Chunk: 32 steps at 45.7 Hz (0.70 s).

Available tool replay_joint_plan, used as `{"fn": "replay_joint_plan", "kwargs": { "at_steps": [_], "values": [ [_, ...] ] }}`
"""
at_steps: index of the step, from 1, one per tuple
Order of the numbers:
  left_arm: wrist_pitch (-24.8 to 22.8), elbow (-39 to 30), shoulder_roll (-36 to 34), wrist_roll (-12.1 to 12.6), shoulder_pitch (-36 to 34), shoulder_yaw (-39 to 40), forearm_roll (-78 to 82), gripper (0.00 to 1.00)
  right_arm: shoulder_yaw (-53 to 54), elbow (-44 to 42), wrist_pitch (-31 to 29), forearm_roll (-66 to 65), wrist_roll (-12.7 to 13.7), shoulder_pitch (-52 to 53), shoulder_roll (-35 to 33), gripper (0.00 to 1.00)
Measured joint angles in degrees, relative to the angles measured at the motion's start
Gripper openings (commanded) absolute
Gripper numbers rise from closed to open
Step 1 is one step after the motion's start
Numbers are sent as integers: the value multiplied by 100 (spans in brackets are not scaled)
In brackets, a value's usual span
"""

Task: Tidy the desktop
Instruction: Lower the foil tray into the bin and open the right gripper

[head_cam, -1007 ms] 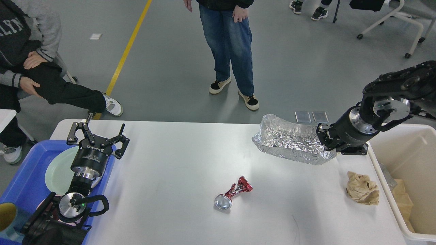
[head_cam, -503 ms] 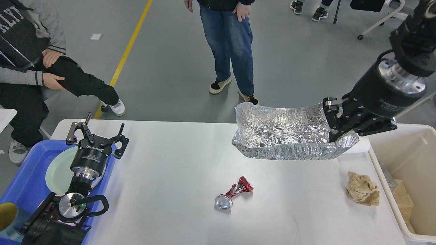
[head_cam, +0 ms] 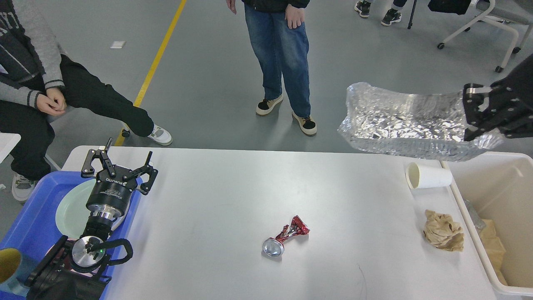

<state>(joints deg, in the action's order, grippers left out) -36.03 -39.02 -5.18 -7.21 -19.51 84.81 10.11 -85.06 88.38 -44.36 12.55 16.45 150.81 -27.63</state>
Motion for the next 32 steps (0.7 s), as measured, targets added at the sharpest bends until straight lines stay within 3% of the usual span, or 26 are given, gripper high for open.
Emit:
{"fn": "replay_joint_plan", "kwargs": {
  "at_steps": [8, 16, 27, 32],
  "values": [
    [0, 0, 0, -7, 8, 0, 0, 96, -595, -956, 118, -39, 0, -476, -676, 0],
    [0, 0, -3, -9, 9, 0, 0, 96, -463, -2526, 121, -242, 7, -1802, -1771, 0],
    [0, 0, -10, -8, 9, 0, 0, 96, 1051, -4522, 139, -299, -22, -4631, -2568, 0],
    [0, 0, -11, -6, 9, 0, 0, 96, 1952, -5174, 421, -301, -31, -5904, -2726, 0]
  ]
}}
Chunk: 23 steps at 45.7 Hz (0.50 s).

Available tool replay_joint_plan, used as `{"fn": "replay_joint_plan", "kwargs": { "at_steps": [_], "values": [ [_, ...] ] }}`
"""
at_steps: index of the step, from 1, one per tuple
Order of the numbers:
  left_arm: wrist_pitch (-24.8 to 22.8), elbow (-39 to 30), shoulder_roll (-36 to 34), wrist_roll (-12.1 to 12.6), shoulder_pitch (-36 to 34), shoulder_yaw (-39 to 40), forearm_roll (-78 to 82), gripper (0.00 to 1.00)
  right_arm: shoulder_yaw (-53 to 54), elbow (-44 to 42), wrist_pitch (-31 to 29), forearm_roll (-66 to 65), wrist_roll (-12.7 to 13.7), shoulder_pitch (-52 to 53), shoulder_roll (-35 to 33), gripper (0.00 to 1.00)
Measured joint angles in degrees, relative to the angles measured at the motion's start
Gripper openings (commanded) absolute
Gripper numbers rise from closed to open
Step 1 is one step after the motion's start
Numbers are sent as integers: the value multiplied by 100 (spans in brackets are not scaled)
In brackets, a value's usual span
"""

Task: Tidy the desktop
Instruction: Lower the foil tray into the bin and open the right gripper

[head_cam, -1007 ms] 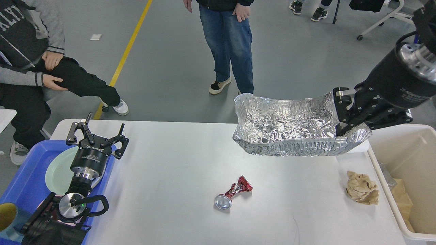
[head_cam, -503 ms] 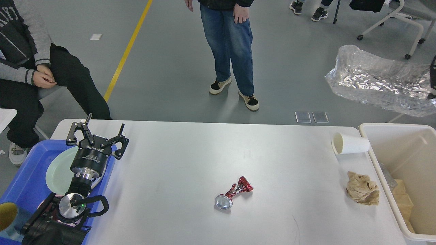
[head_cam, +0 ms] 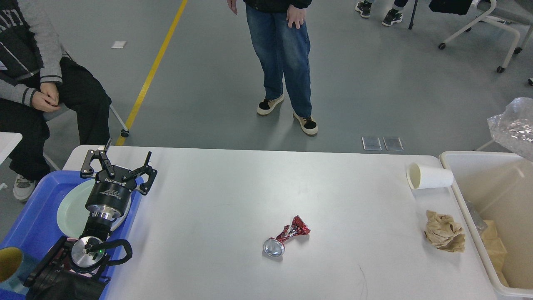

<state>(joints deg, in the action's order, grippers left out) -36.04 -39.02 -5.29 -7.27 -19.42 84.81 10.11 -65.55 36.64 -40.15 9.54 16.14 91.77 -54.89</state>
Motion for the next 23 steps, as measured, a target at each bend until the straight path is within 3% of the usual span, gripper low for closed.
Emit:
{"fn": "replay_joint_plan", "kwargs": {
  "at_steps": [9, 17, 23],
  "values": [
    [0, 0, 0, 6, -7, 0, 0, 96, 1303, -461, 1522, 3, 1, -2211, 235, 0],
    [0, 0, 1, 6, -7, 0, 0, 96, 1932, -1076, 3096, 7, 12, -3802, 1000, 0],
    [0, 0, 2, 6, -7, 0, 0, 96, 2187, -1587, 3630, 73, 34, -4629, 1496, 0]
  ]
}}
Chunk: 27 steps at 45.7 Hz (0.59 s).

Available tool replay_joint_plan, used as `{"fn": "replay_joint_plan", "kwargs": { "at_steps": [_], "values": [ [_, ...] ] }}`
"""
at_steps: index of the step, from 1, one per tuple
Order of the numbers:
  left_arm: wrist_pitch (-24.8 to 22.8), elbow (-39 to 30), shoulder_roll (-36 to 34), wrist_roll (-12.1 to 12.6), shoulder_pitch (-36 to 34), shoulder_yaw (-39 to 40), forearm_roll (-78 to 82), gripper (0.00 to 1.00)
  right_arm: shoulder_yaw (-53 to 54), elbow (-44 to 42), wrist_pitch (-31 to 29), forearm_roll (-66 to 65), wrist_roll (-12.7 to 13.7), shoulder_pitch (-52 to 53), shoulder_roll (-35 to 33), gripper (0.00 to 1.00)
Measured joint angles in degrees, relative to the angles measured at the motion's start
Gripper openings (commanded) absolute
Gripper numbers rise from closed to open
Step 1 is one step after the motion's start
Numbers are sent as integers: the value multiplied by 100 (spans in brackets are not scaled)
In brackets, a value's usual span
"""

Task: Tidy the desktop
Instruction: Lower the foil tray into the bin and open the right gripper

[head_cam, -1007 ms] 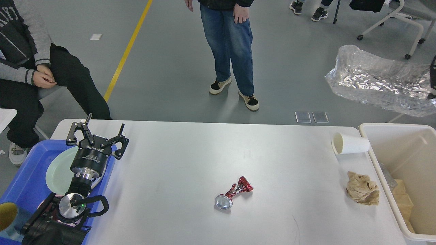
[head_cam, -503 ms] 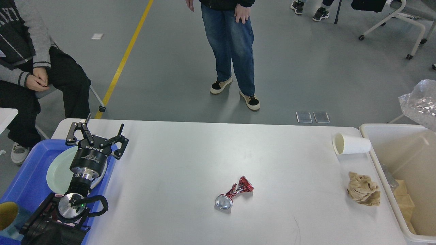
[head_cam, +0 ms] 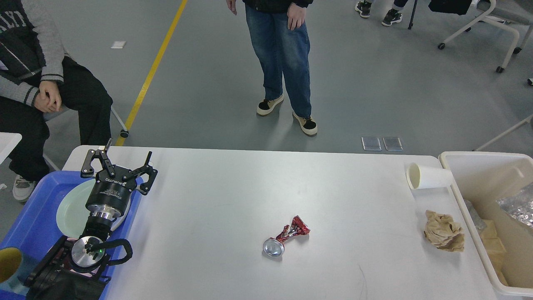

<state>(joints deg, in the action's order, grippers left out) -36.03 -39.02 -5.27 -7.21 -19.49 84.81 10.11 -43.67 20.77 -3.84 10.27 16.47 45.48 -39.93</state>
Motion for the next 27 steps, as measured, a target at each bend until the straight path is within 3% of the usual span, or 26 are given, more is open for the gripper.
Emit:
{"fn": "replay_joint_plan", "kwargs": {
  "at_steps": [12, 27],
  "values": [
    [0, 0, 1, 0, 1, 0, 0, 96, 556, -716, 543, 45, 8, -985, 603, 0],
    [0, 0, 1, -4, 2, 0, 0, 96, 566, -1051, 849, 47, 14, -1170, 1194, 0]
  ]
}}
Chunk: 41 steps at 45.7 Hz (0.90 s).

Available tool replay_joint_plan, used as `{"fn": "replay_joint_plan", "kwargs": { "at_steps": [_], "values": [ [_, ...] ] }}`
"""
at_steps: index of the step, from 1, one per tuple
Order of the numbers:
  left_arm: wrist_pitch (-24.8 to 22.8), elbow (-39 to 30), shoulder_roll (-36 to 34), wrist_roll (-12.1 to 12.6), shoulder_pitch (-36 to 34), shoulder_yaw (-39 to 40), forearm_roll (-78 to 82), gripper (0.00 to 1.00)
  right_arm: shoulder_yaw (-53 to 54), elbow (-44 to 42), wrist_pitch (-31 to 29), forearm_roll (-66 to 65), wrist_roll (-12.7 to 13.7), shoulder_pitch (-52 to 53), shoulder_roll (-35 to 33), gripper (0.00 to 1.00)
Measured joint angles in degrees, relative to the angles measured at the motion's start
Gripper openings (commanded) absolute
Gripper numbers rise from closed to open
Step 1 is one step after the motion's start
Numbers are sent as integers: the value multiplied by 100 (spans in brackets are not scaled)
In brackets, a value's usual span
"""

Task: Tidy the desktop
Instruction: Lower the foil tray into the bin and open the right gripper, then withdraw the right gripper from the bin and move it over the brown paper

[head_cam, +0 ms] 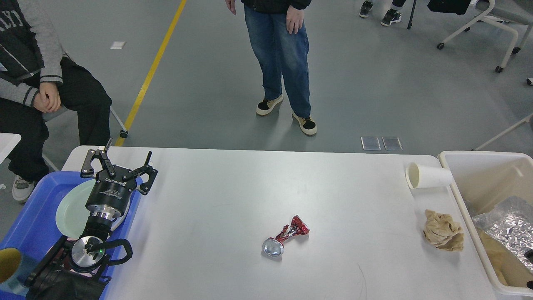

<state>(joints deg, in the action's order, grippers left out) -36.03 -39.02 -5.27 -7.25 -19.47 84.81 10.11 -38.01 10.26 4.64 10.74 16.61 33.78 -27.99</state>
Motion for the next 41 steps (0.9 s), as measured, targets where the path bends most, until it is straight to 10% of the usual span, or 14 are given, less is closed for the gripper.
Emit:
{"fn": "replay_joint_plan", "kwargs": {
  "at_steps": [14, 22, 41],
  "values": [
    [0, 0, 0, 0, -1, 0, 0, 96, -61, -232, 83, -40, 0, -106, 370, 0],
    [0, 0, 0, 0, -1, 0, 0, 96, -40, -239, 236, -54, -5, -133, 433, 100],
    [0, 0, -1, 5, -5, 0, 0, 96, -34, -29, 860, -38, -66, 85, 132, 100]
  ]
}}
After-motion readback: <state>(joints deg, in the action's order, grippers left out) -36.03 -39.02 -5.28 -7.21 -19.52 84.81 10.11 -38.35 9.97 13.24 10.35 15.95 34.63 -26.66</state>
